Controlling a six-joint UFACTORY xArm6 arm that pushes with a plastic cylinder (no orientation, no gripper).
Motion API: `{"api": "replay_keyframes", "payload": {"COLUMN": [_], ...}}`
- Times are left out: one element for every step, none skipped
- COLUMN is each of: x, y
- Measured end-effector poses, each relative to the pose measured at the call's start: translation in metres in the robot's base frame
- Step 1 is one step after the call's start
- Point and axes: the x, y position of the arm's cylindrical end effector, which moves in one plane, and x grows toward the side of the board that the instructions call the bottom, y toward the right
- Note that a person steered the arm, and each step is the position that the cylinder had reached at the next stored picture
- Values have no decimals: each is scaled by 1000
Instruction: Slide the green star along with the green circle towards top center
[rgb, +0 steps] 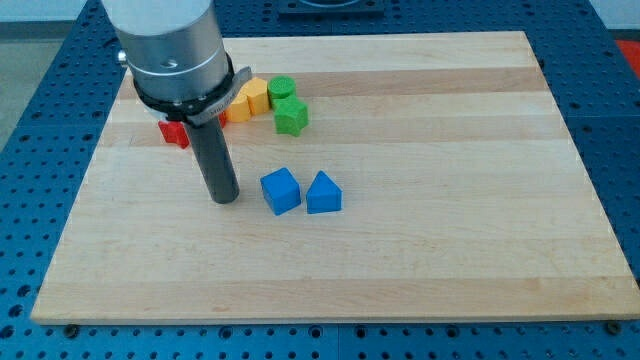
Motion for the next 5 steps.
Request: {"api": "replay_keyframes", "payload": {"x": [0, -3, -3, -29, -83], "y": [33, 57, 50, 49, 86]}}
